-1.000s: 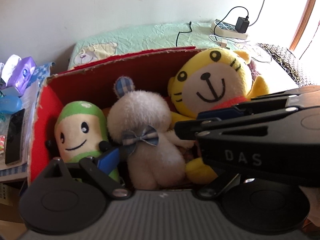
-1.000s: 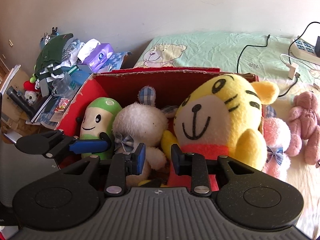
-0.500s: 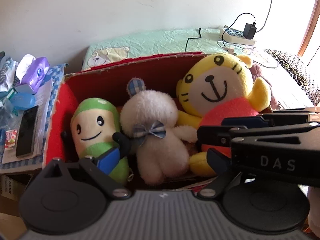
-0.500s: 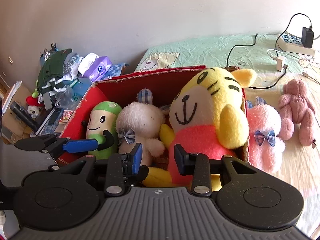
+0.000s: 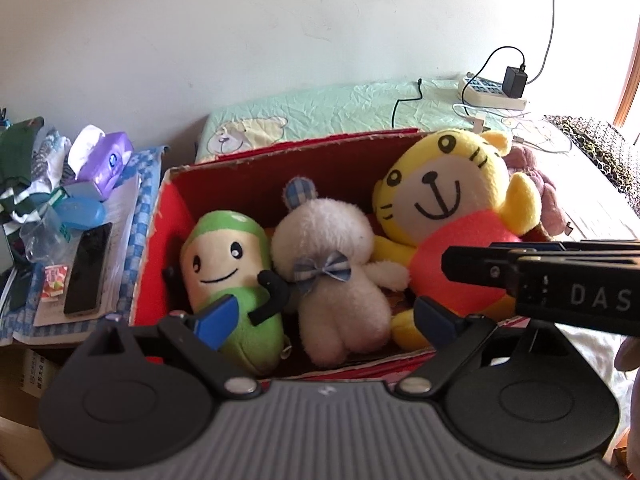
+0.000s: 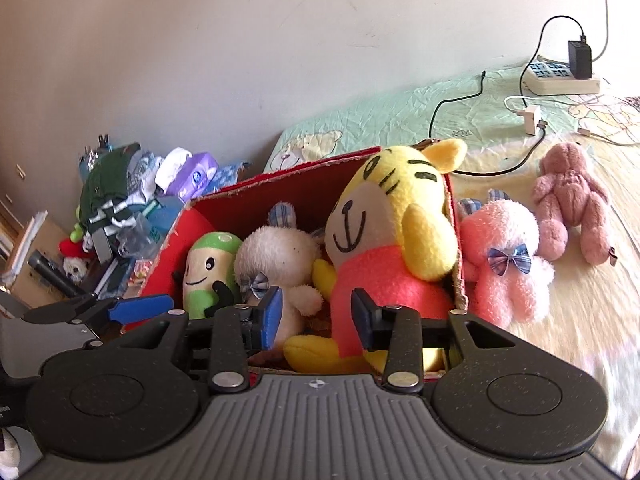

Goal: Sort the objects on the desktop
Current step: 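Open the right gripper and lift it out of the red box, then move the right gripper to the pink teddy bear on the bed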

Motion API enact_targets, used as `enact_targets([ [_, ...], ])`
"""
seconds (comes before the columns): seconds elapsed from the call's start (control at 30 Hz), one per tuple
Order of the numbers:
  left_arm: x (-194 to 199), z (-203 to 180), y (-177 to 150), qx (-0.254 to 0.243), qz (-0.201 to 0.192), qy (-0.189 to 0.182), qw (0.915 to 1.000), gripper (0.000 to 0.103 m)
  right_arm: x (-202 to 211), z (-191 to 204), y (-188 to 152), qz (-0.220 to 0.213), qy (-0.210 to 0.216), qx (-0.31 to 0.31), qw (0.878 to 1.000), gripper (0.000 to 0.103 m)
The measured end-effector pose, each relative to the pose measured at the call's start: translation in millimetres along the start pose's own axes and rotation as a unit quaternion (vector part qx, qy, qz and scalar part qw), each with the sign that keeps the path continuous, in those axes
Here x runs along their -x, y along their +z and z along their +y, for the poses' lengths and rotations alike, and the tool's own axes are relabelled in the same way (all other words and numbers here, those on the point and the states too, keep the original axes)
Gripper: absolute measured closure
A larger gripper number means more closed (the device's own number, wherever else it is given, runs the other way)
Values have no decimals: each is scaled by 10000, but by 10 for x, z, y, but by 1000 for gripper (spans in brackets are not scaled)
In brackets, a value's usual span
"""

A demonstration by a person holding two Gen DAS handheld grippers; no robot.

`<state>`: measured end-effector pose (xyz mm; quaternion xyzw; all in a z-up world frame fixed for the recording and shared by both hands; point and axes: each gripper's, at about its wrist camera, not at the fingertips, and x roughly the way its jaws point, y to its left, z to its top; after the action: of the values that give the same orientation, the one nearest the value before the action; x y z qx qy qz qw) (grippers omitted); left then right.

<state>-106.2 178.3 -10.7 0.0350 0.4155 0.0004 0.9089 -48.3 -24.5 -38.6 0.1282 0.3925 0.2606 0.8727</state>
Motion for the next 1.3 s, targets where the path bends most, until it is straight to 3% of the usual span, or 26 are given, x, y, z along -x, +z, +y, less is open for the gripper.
enact_targets([
  [0.47,93,-82,6,368,-50,-25,9993,8,110,-249,-19,-60,781,-266,9966,59],
  [0.73,302,-250,-16,469,-502,-362,9970,8,303,-643,50,-165,1572,-632,9854,59],
  [0.9,464,-469,84,506,-851,-971,9903,8,521,-1038,73,-442,1764,-956,9787,59],
  [1.03,488,-791,194,306,-1046,-1630,9806,8,635,-1459,75,-539,1457,-1264,9797,58],
  [1.3,180,-1601,305,-102,-790,-2478,9655,8,761,-2229,50,-529,865,-1884,9768,59],
])
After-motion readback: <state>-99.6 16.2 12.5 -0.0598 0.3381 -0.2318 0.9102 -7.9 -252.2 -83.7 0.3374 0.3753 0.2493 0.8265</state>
